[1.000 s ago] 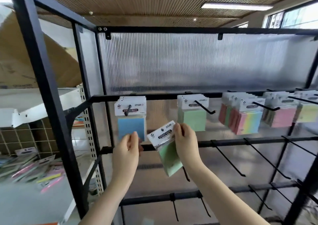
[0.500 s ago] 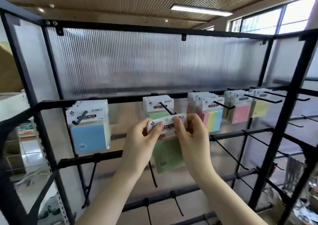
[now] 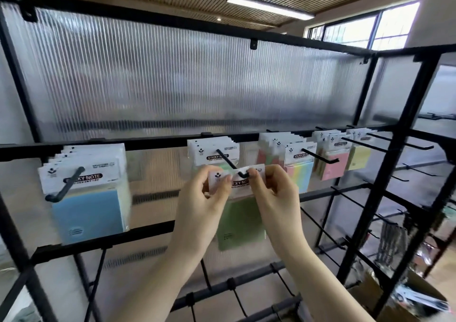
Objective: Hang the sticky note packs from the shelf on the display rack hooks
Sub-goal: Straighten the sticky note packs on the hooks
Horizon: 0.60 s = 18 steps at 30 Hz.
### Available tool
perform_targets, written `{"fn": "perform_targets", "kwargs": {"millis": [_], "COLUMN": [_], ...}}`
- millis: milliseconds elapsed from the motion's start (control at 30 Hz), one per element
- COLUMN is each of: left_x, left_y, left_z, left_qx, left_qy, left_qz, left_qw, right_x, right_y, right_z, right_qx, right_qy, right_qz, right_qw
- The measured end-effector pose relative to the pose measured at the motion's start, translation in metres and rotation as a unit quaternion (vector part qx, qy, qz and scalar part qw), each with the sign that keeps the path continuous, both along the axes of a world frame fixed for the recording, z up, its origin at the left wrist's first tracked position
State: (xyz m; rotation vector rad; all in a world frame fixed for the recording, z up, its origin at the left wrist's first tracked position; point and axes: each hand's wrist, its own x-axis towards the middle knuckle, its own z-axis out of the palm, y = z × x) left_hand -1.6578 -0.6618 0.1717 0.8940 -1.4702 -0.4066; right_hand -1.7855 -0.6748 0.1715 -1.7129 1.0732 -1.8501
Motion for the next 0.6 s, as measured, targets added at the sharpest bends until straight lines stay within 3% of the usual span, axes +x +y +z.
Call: {"fn": "perform_targets", "kwargs": {"millis": [133, 600], "left_x": [0.008, 0.029], "left_y": [-0.016, -0.066], "left_z": [-0.009, -0.019], "left_qx": [-0.028, 0.041], "left_qy": [0.01, 0.012], "left_qz": [0.113, 0.16], "left_qw": [0.993, 0.986], "right_x": [0.006, 0.019], "right_y": [-0.022, -0.073], "right_z": [-0.005, -0.014], "right_qx": [0.029, 0.157], "right_qy": [0.003, 0.044], "right_qz": [-0.023, -0.035], "right_qw": [0.999, 0.986]}}
